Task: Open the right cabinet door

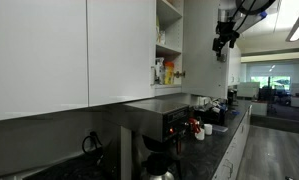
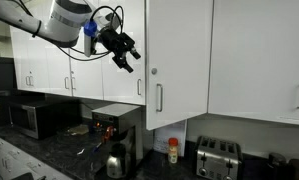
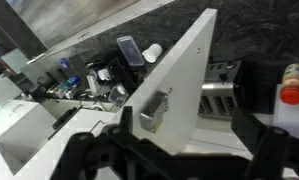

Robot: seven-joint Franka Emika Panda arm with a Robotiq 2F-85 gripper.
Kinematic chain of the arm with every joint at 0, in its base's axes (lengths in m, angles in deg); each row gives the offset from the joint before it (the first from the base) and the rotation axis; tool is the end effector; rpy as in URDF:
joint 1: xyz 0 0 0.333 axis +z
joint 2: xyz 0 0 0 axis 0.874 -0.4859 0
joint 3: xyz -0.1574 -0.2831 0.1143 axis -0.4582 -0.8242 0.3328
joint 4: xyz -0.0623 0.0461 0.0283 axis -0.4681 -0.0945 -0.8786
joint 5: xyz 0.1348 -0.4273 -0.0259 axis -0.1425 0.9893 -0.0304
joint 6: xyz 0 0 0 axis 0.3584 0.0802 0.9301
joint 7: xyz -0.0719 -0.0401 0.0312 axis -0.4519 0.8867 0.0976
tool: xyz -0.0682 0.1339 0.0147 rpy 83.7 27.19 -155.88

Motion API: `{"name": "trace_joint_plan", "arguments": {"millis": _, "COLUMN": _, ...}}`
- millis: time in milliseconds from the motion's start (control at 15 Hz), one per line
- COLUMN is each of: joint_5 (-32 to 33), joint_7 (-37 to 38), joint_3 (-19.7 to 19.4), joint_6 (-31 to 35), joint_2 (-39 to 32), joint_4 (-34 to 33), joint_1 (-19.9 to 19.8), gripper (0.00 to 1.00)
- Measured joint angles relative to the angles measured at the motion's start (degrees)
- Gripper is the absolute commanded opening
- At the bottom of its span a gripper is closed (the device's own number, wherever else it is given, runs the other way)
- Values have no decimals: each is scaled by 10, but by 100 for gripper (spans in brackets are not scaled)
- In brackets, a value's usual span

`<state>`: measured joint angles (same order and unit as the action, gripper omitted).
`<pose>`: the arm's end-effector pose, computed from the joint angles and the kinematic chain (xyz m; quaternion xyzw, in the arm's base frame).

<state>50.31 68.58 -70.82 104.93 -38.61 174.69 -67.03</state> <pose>0.4689 -0.1202 0.5686 0.9223 -0.0816 0.2204 0.3069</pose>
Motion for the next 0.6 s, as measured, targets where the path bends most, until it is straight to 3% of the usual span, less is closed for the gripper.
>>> {"name": "trace_joint_plan", "arguments": {"millis": 600, "joint_5": -249, "joint_7": -113, "joint_3": 17, "joint_6": -89, "joint_2": -16, "joint_4": -29, "joint_1": 44, "gripper": 100}}
